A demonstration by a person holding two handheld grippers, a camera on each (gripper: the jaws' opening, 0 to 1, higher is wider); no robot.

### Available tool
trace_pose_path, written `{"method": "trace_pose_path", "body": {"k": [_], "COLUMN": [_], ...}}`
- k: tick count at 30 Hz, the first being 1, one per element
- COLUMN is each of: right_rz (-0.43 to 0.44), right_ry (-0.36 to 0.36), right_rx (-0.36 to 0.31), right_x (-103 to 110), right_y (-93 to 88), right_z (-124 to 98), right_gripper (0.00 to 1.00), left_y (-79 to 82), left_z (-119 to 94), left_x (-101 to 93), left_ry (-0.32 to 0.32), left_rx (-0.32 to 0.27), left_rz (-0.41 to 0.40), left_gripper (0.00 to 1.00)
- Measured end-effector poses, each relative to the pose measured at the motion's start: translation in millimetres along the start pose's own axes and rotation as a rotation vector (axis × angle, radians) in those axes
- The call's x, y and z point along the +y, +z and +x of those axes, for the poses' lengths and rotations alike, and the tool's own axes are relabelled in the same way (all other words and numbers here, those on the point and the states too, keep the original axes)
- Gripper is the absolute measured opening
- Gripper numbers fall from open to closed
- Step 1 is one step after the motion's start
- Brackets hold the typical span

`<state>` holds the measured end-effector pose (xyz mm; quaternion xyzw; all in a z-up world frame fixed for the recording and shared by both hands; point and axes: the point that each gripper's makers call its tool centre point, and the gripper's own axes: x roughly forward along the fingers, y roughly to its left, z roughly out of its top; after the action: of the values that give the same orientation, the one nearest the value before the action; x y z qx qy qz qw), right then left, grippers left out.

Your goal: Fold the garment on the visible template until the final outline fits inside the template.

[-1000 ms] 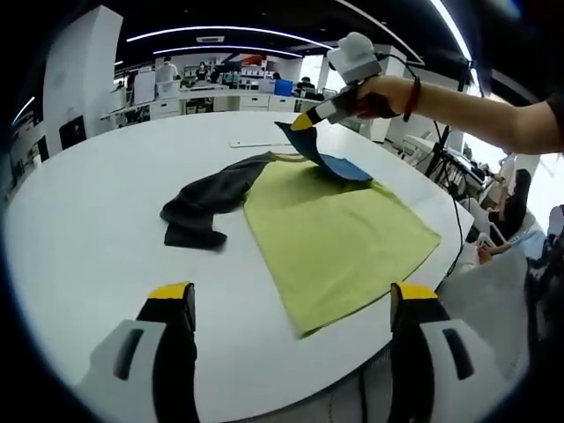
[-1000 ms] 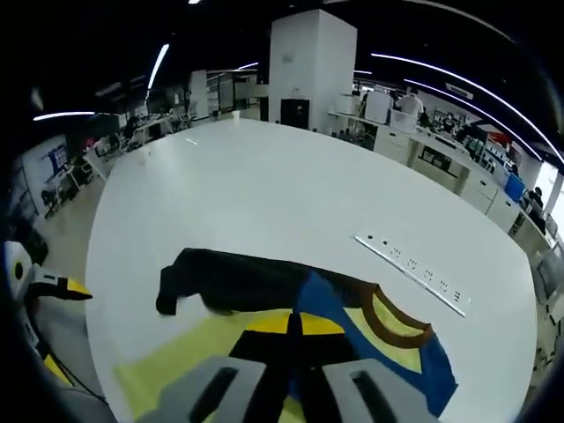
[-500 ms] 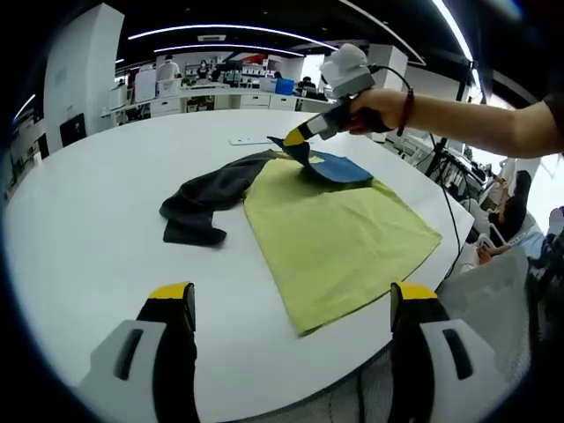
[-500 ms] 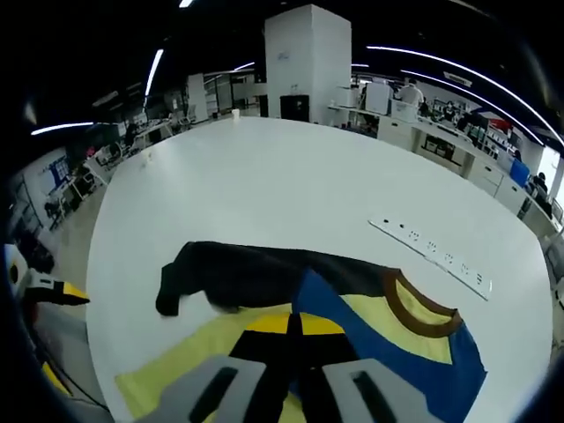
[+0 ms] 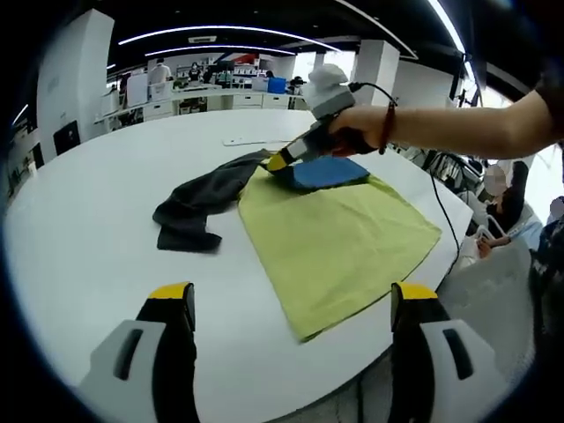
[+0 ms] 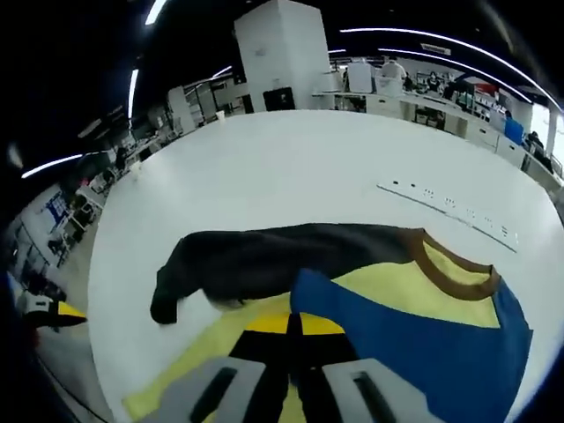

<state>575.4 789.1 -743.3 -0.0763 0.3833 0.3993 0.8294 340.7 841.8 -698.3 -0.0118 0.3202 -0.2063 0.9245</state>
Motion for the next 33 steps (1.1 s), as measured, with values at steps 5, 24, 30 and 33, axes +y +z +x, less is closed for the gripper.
{"method": "trace_pose_path", "body": {"k": [5,24,30,33], "right_rz": [0.036,-0.06,-0.086,-0.074], "right_ry": [0.002,0.02,-0.047,-0.077], "right_rx": [0.043,-0.033,-0.051,-0.066], "right_x": [3,8,-19,-32], "right_y": [-12.2,4.5,7.7,7.4], "right_z": [11,-3,-22,-31], "right_gripper": [0.0,0.5,0.68,0.76], "left_y": [-5.8,2.4,8.4,9.5], "left_z": [0,-3,-4,-5], "left_x": [-2.6,0.7,2.2,2.2], "left_ry": [-0.015,0.015,0.023,0.027], "left_rx": [0.029,0.007,-0.009,-0.009], "left_rz": [0.014,-0.007,-0.009,-0.003], "left_gripper": [0.9,0.96,0.99,0.99]}}
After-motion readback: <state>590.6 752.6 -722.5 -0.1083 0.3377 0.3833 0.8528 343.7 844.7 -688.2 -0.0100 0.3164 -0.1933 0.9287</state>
